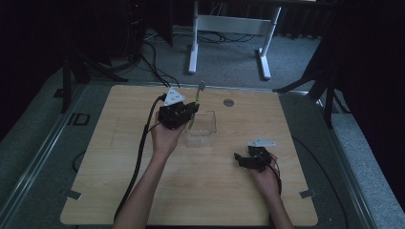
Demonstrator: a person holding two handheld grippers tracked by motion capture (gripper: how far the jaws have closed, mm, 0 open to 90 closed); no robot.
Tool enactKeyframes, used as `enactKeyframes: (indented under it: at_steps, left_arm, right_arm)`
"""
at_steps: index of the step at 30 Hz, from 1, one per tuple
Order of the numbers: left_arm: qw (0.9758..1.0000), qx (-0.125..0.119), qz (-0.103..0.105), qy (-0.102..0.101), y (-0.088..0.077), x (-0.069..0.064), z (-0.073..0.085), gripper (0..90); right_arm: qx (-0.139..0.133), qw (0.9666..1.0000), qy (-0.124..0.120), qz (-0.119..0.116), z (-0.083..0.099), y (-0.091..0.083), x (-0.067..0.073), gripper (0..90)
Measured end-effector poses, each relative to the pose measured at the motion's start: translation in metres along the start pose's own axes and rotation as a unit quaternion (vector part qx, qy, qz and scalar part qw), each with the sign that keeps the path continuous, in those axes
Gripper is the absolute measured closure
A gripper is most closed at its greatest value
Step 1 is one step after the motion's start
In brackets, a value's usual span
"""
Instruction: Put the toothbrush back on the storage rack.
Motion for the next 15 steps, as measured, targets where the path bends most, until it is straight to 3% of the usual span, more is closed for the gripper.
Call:
enactKeyframes:
  at_steps: [15]
  left_arm:
    - [0.9987, 0.05, -0.002, 0.008, 0.02, 0.009, 0.029, 81.9]
  right_arm:
    - [-0.001, 1.0, 0.0, 0.0, 0.0, 0.0, 0.0, 28.3]
Point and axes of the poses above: each handheld gripper's, and its own axes: y roughly forward along the jaws, z roughly out of its underside, x roughly to its left, the point moved 9 cm from there along y, roughly forward along the jaws, and after that the axes turned 10 degrees about -x, right-handed, at the moved point
